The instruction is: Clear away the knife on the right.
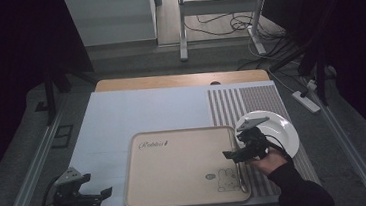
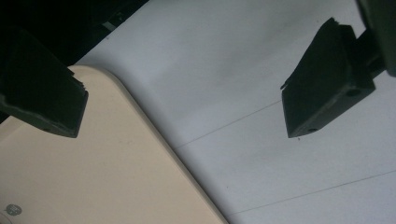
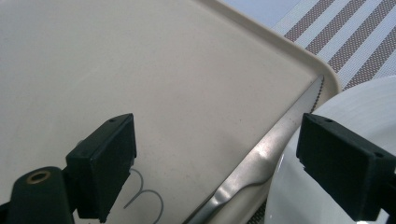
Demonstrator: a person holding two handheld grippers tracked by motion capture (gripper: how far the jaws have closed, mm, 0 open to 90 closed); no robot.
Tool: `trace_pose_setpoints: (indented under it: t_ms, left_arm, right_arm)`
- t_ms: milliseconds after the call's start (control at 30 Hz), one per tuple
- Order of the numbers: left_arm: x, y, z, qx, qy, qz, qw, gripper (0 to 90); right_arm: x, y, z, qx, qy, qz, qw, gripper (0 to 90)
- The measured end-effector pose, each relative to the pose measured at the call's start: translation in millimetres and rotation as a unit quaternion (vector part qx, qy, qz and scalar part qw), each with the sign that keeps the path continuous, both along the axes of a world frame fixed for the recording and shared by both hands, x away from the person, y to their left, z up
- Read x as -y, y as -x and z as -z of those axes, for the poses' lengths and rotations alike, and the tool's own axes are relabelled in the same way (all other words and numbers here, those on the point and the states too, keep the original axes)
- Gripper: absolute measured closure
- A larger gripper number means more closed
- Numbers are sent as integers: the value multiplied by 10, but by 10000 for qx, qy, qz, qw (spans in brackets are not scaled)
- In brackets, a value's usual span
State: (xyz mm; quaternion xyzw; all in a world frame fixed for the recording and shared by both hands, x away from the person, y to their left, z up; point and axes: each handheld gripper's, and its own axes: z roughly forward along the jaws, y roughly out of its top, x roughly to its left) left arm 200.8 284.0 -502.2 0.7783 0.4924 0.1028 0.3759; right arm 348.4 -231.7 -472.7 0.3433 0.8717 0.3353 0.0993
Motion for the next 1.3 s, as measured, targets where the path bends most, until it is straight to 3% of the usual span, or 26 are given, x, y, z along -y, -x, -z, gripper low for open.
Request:
trace_pose_setpoints:
  t_ms: [400,600,1300]
  left_arm:
    - [0,-1,0,-2,0,2,10000,16]
    - [0,0,0,-1,0,2,10000,16]
    - [-3,2,-1,2,34,21,10000,16]
  right_arm:
    - [72,79,1,101,-3,17,9999,73]
    - [110,105,24,192,74,35,9998,0]
    - [270,174,69,234,30,168,9996,0]
